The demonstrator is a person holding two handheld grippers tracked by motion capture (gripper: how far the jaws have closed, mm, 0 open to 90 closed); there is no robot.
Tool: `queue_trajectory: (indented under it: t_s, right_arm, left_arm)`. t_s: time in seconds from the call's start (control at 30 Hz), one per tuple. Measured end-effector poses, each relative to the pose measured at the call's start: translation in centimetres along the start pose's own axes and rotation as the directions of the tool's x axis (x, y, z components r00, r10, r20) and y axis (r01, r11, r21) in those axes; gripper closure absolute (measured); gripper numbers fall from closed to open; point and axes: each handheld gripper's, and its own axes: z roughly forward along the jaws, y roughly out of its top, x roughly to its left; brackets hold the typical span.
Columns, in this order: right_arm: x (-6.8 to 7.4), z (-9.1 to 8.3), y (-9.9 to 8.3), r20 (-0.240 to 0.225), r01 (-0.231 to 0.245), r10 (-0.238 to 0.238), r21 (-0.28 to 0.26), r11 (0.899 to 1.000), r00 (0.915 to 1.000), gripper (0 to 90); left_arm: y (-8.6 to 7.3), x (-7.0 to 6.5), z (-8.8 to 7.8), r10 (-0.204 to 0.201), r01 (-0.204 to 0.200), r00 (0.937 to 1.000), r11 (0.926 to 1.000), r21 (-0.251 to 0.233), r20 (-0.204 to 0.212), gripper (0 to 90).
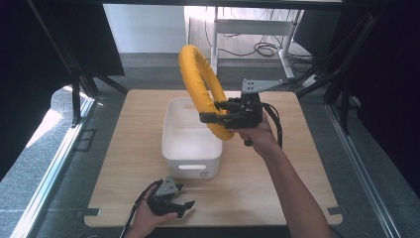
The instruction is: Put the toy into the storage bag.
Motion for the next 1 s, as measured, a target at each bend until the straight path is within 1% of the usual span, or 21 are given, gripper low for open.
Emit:
queue_trajectory:
  t_s: [0.17, 0.27, 0.47, 0.73, 0.9, 1.0]
  right_arm:
    - [0.2, 0.4, 0.1, -0.013, 0.009, -0.009, -0.001, 1.000, 0.9999, 51.5]
    - [0.5, 0.7, 0.3, -0.034, 0.012, -0.012, -0.003, 1.000, 0.9993, 51.5]
    - [0.7, 1.2, 0.2, -0.054, 0.002, -0.002, -0.005, 1.000, 0.9985, 51.5]
    - [0.7, 2.5, -0.5, -0.083, -0.004, 0.006, 0.022, 1.000, 0.9965, 51.5]
    - [0.8, 2.9, -1.0, -0.103, -0.013, 0.016, 0.030, 0.999, 0.9946, 51.4]
    - [0.8, 3.0, -1.2, -0.107, -0.013, 0.017, 0.036, 0.999, 0.9941, 51.4]
  left_arm:
    - [0.0, 0.0, 0.0, 0.000, 0.000, 1.0000, 1.0000, -0.003, -0.001, 25.8]
    - [0.0, 0.0, 0.0, 0.000, 0.000, 1.0000, 1.0000, -0.001, 0.001, 25.8]
    - [0.0, 0.0, -0.1, 0.004, -0.004, 1.0000, 1.0000, 0.000, -0.002, 25.8]
    - [0.0, 0.0, -0.1, 0.007, -0.007, 1.0000, 1.0000, 0.001, -0.003, 25.8]
    - [0.0, 0.0, -0.1, 0.003, -0.003, 1.0000, 1.0000, 0.001, -0.002, 25.8]
    - [0.0, 0.0, 0.0, 0.005, -0.005, 1.0000, 1.0000, 0.003, -0.002, 25.8]
